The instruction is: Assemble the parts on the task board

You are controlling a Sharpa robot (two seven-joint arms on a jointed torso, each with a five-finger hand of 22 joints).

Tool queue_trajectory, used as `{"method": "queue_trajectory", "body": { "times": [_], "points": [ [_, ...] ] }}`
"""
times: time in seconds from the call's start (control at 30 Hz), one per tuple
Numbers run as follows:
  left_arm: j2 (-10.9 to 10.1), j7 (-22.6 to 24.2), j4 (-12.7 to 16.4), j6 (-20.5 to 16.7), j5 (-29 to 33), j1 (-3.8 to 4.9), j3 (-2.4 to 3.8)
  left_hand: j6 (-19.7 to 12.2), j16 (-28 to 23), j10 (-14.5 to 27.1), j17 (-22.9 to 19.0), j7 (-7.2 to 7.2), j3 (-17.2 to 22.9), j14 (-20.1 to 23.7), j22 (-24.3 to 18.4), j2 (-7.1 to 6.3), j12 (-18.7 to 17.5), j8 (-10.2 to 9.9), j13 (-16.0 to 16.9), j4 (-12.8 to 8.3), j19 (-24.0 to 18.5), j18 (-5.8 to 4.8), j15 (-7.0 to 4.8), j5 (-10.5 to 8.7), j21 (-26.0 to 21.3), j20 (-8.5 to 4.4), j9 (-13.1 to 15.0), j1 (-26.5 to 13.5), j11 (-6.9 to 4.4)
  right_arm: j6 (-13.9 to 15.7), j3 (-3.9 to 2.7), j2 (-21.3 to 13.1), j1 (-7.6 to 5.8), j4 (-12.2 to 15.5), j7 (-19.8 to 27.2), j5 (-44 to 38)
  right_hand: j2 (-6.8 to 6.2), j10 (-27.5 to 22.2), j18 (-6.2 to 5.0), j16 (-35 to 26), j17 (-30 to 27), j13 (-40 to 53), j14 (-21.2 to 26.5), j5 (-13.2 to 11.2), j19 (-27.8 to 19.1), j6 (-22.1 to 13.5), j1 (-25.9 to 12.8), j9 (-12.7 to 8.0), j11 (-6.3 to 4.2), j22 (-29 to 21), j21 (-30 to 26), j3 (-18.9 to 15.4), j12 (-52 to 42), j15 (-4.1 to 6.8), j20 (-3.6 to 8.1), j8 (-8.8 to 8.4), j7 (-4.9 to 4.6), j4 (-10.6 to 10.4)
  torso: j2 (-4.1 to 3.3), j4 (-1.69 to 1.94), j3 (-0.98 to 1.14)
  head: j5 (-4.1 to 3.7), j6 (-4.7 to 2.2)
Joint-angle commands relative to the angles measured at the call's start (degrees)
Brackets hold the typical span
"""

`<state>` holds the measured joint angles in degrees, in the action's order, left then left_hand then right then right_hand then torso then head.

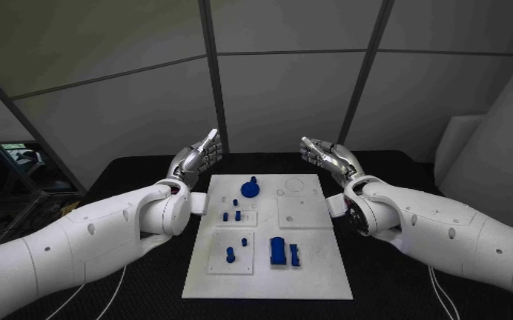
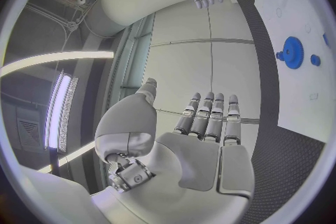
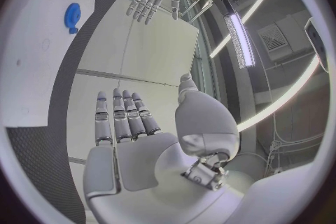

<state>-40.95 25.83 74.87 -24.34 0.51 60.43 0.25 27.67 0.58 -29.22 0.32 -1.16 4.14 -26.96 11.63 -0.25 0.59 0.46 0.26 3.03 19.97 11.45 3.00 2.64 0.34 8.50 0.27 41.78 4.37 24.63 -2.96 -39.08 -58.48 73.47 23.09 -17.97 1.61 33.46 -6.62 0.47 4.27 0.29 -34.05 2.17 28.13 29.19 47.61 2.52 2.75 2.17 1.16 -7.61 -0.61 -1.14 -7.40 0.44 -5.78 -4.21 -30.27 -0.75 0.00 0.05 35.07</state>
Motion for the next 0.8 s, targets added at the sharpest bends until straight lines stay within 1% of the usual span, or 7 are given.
{"method": "queue_trajectory", "body": {
  "times": [0.03,0.2,0.23,0.3,0.33,0.6,0.8],
  "points": [
    [-1.13,2.52,5.15,-10.62,-0.38,0.03,-0.02,-8.83,-0.58,9.31,-0.32,1.16,-4.14,8.61,-3.71,0.25,-0.59,-0.46,-0.26,-3.03,-6.40,-3.43,-3.00,-2.64,-0.34,-2.69,-0.27,-13.32,-4.37,10.14,0.75,-1.69,-0.63,5.28,3.84,9.31,-1.61,-10.79,1.99,-0.47,-4.27,-0.29,10.95,-2.17,-9.04,-9.40,-15.34,-2.52,-2.75,-2.17,-1.16,2.43,0.61,1.14,2.39,-0.44,5.78,4.21,-0.91,0.75,0.00,-0.05,-0.69],
    [-2.74,3.41,11.27,-16.25,-0.46,-0.15,-0.16,-12.35,-0.58,13.05,-0.32,1.16,-4.14,12.04,-5.19,0.25,-0.59,-0.46,-0.26,-3.03,-8.91,-3.43,-3.00,-2.64,-0.34,-3.78,-0.27,-18.63,-4.37,15.63,2.05,-3.99,-1.25,11.87,5.52,14.40,-1.61,-14.94,2.60,-0.47,-4.27,-0.29,15.16,-2.17,-12.52,-12.99,-21.21,-2.52,-2.75,-2.17,-1.16,3.53,0.61,1.14,3.31,-0.44,5.78,4.21,-0.91,0.75,0.00,-0.05,-0.69],
    [-2.96,3.53,12.13,-17.05,-0.47,-0.18,-0.18,-12.96,-0.58,13.68,-0.32,1.16,-4.14,12.62,-5.44,0.25,-0.59,-0.46,-0.26,-3.03,-9.32,-3.45,-3.00,-2.64,-0.34,-3.98,-0.27,-19.54,-4.37,16.43,2.24,-4.33,-1.34,12.82,5.77,15.14,-1.61,-15.67,2.60,-0.47,-4.27,-0.29,15.92,-2.17,-13.13,-13.64,-22.28,-2.52,-2.75,-2.17,-1.16,7.61,0.61,1.14,7.40,-0.44,5.78,4.21,-0.91,0.75,0.00,-0.05,-0.69],
    [-3.33,3.74,13.54,-18.35,-0.49,-0.22,-0.21,-13.92,-0.58,14.72,-0.32,1.16,-4.14,13.59,-5.86,0.25,-0.59,-0.46,-0.26,-3.03,-10.06,-3.44,-3.00,-2.64,-0.34,-4.28,-0.27,-21.04,-4.37,17.77,2.55,-4.89,-1.48,14.42,6.18,16.37,-1.61,-16.93,2.60,-0.47,-4.27,-0.29,17.22,-2.17,-14.20,-14.76,-24.07,-2.52,-2.75,-2.17,-1.16,7.61,0.61,1.14,7.40,-0.44,5.78,4.21,-0.91,0.75,0.00,-0.05,-0.69],
    [-3.47,3.81,14.07,-18.84,-0.50,-0.24,-0.23,-14.52,-0.58,15.30,-0.32,1.16,-4.14,14.14,-6.09,0.25,-0.59,-0.46,-0.26,-3.03,-10.39,-3.44,-3.00,-2.64,-0.34,-8.50,-0.27,-21.89,-4.37,18.29,2.68,-5.11,-1.54,15.04,6.33,16.85,-1.61,-17.56,6.62,-0.47,-4.27,-0.29,17.85,-2.17,-14.68,-15.30,-24.97,-2.52,-2.75,-2.17,-1.16,7.61,0.61,1.14,7.40,-0.44,5.78,4.21,-0.91,0.75,0.00,-0.05,-0.69],
    [-3.74,3.96,15.09,-19.77,-0.51,-0.27,-0.25,-18.20,-0.58,19.26,-0.32,1.16,-4.14,17.76,-11.63,0.25,-0.59,-0.46,-0.26,-3.03,-13.26,-3.42,-3.00,-2.64,-0.34,-8.50,-0.27,-27.49,-4.37,19.49,2.96,-5.61,-1.68,16.49,6.70,17.97,-1.61,-21.91,6.62,-0.47,-4.27,-0.29,22.27,-2.17,-18.37,-19.10,-31.17,-2.52,-2.75,-2.17,-1.16,7.61,0.61,1.14,7.40,-0.44,5.78,4.21,-0.91,0.75,0.00,-0.05,-0.69],
    [-3.74,3.96,15.09,-19.77,-0.51,-0.27,-0.25,-20.38,-0.58,21.56,-0.32,1.16,-4.14,19.90,-11.63,0.25,-0.59,-0.46,-0.26,-3.03,-14.69,-3.42,-3.00,-2.64,-0.34,-8.50,-0.27,-30.75,-4.37,19.49,2.96,-5.61,-1.68,16.49,6.70,17.97,-1.61,-24.60,6.62,-0.47,-4.27,-0.29,25.02,-2.17,-20.62,-21.44,-34.98,-2.52,-2.75,-2.17,-1.16,7.61,0.61,1.14,7.40,-0.44,5.78,4.21,-0.91,0.75,0.00,-0.05,-0.69]
  ]
}}
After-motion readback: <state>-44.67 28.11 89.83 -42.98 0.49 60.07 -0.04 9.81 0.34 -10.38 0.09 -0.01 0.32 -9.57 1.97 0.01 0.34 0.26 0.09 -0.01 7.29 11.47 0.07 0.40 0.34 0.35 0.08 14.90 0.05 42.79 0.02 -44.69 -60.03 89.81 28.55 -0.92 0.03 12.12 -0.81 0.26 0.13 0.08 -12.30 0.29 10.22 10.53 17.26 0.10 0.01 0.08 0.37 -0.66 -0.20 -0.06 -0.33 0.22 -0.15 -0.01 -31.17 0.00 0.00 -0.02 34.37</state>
